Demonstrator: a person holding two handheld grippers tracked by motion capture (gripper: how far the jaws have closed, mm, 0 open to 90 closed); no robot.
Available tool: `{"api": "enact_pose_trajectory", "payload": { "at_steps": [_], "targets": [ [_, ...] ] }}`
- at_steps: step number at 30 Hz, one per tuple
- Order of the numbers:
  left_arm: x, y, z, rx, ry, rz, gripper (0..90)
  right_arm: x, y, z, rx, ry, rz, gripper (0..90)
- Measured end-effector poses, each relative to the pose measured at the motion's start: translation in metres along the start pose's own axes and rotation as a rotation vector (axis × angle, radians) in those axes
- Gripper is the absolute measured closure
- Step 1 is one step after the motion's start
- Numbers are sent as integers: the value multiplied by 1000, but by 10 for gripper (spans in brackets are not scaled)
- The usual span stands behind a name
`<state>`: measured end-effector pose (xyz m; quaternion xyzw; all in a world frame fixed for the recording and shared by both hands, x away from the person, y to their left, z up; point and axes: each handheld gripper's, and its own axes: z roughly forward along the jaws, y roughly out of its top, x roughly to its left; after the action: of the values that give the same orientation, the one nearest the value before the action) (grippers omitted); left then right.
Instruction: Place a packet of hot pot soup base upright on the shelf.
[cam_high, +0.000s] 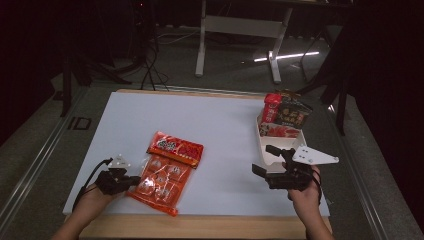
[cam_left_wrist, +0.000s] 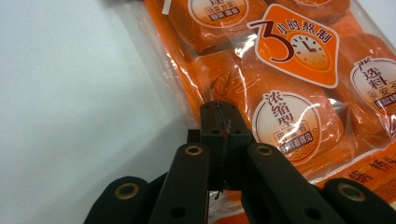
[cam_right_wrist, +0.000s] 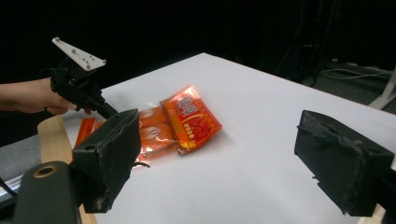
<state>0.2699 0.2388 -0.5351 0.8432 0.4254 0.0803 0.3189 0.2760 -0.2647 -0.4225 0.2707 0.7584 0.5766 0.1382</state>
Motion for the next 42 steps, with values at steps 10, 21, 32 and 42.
{"api": "enact_pose_trajectory", "payload": {
  "at_steps": [10,21,32,42],
  "targets": [
    [-14,9,11,-4,-20,-1,900,2,1,3,8,5,-9,143],
    [-43,25,27,8,-85,45,900,1,0,1,7,2,-6,143],
    [-69,42,43,13,-144,92,900,3,-1,2,12,4,-12,143],
    [-64,49,35,-47,-243,86,887,6,0,2,18,-7,-33,146]
  ]
}}
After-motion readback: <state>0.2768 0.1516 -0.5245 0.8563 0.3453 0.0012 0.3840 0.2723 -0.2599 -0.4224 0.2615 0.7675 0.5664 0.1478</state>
